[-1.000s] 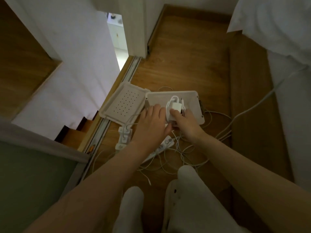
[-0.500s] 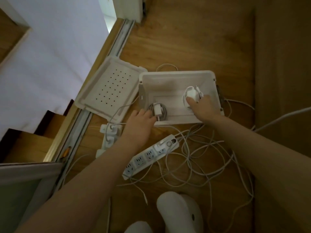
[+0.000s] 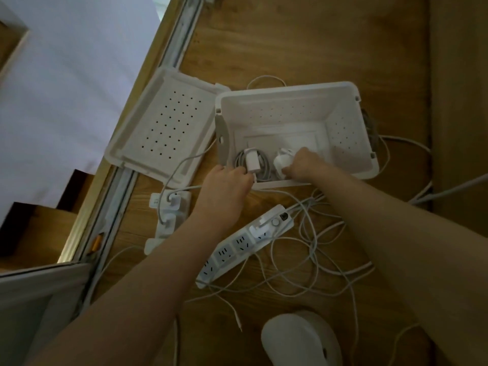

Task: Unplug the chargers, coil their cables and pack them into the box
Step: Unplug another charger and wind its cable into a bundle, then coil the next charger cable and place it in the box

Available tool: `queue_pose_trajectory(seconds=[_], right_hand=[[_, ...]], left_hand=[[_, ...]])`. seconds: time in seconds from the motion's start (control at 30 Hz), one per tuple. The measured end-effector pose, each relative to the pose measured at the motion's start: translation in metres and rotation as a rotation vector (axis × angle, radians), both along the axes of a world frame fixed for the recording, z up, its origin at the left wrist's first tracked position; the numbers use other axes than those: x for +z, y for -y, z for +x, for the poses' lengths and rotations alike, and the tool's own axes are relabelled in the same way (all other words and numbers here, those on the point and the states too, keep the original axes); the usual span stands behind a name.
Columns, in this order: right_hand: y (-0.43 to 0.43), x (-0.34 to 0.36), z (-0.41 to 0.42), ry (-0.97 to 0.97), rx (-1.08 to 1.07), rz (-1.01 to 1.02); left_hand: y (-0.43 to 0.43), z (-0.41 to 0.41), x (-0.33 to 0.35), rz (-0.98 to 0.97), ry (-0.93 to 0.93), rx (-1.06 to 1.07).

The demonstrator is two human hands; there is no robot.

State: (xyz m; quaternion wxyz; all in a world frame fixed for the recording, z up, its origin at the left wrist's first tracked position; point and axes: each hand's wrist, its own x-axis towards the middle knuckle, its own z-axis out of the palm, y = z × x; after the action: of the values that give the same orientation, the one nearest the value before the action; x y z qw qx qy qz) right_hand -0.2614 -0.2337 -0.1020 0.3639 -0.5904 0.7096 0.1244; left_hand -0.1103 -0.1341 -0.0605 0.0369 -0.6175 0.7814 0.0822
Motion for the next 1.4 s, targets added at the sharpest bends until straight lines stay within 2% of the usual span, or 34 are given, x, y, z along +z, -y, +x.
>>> queue_pose_trajectory(seconds=[0.13, 0.27, 0.4, 0.47, 0.53, 0.6, 0.67, 0.7, 0.8, 0.9, 1.0, 1.07, 1.13, 1.2, 1.27, 1.33, 1.4], right_hand=[[0.001, 0.004, 0.001, -0.050, 0.125, -0.010], [-0.001, -0.002, -0.005, 0.010, 0.057, -0.133], [-0.003, 0.000, -0.007, 0.005, 0.151, -0.030], [-0.003, 0.005, -0.007, -0.001, 0.170, -0.044], [-0.009, 0.013, -0.005, 0.101, 0.163, -0.252], [-0.025, 0.035, 0.002, 0.362, 0.156, -0.522], [-0.047, 0.056, 0.009, 0.570, 0.211, -0.561], [-0.058, 0.063, 0.010, 0.606, 0.277, -0.531], [-0.084, 0.058, 0.005, 0.509, 0.516, -0.409], [-0.093, 0.043, 0.000, 0.452, 0.605, -0.417], [-0.097, 0.027, -0.003, 0.304, 0.742, -0.642], [-0.101, 0.021, -0.002, 0.215, 0.779, -0.810], [-0.106, 0.027, 0.001, 0.257, 0.731, -0.940], [-0.117, 0.041, 0.004, 0.425, 0.743, -1.028], [-0.131, 0.049, 0.010, 0.557, 0.877, -0.962], [-0.145, 0.043, 0.016, 0.454, 1.043, -0.831], [-0.150, 0.034, 0.026, 0.183, 1.118, -0.671]], left_hand=[[-0.004, -0.001, -0.001, -0.016, -0.003, 0.013], [-0.007, -0.002, -0.004, -0.098, -0.014, -0.019], [-0.013, -0.002, -0.009, -0.142, -0.051, -0.021], [-0.015, -0.001, -0.011, -0.127, -0.064, -0.019], [-0.015, 0.001, -0.011, -0.126, -0.092, -0.002], [-0.015, 0.005, -0.009, -0.160, -0.117, -0.013], [-0.017, 0.010, -0.007, -0.238, -0.150, -0.003], [-0.020, 0.014, -0.006, -0.279, -0.159, 0.015], [-0.035, 0.030, -0.007, -0.357, -0.152, 0.139], [-0.054, 0.048, -0.012, -0.384, -0.211, 0.267], [-0.073, 0.055, -0.021, -0.402, -0.236, 0.302], [-0.086, 0.053, -0.023, -0.491, -0.249, 0.400], [-0.099, 0.047, -0.024, -0.551, -0.292, 0.495], [-0.112, 0.038, -0.032, -0.468, -0.360, 0.442], [-0.122, 0.030, -0.046, -0.273, -0.406, 0.316], [-0.128, 0.024, -0.058, -0.019, -0.345, 0.242], [-0.132, 0.021, -0.066, 0.196, -0.268, 0.220]])
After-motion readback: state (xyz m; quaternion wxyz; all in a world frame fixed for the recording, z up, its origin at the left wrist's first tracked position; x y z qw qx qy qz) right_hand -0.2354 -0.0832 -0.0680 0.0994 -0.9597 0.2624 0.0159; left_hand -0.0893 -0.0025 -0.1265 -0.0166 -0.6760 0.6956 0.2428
